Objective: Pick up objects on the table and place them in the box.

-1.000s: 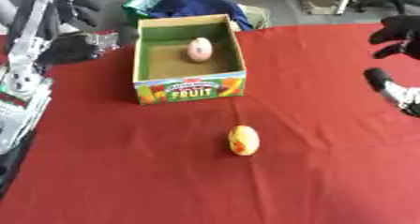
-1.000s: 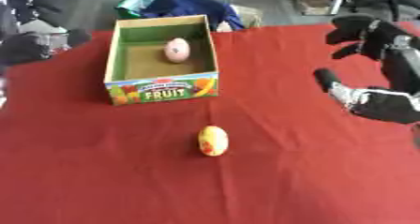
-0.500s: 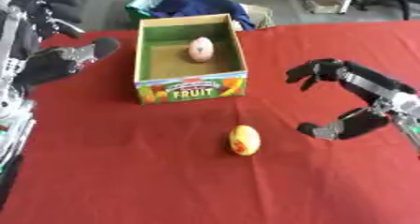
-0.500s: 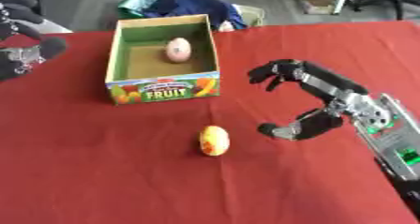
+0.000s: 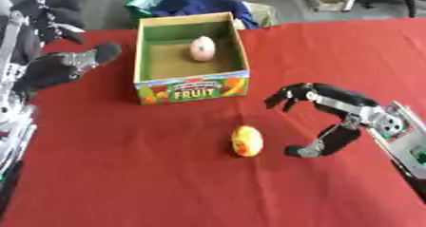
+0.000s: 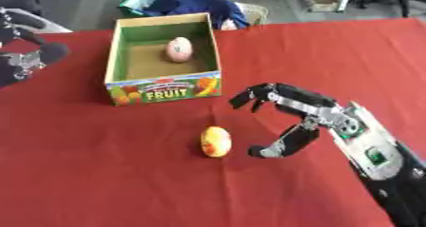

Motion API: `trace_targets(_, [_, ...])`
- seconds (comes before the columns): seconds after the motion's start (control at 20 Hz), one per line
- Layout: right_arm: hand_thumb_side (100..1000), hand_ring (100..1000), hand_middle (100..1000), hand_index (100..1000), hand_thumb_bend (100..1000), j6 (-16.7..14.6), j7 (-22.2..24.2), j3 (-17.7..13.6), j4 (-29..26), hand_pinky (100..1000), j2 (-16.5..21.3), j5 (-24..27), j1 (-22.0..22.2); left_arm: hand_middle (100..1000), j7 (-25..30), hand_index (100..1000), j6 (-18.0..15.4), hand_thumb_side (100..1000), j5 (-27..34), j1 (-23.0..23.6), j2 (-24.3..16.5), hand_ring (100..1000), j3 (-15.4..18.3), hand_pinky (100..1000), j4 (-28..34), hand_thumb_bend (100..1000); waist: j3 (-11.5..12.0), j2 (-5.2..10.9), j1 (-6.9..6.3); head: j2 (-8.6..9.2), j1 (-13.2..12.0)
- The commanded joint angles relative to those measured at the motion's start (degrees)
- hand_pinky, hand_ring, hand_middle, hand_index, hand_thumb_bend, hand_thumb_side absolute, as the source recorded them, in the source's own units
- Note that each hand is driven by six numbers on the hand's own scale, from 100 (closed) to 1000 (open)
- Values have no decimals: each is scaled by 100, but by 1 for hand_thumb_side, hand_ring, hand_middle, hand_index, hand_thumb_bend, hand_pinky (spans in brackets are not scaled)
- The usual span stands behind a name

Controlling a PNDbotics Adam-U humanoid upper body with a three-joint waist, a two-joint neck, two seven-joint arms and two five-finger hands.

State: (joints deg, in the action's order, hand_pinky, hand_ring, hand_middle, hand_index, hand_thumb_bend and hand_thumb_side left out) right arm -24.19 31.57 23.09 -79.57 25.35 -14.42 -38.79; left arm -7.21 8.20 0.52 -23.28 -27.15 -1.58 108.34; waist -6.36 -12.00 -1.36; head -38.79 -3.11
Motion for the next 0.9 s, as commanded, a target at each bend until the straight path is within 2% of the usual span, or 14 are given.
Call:
trace_targets(0.05, [139, 842, 759, 889, 490, -45, 45, 5, 100, 709, -39, -117, -156, 647, 61, 703, -3, 331, -20, -87, -53, 618, 18, 529, 69, 921, 11, 79, -15, 20, 30])
trace_targets(0.9, [148, 823, 735, 856, 462, -256, -27, 34, 822, 704, -487, -601, -405, 647, 168, 704, 5, 332, -41, -150, -9, 614, -27, 529, 97, 921, 139, 61, -59, 85, 85])
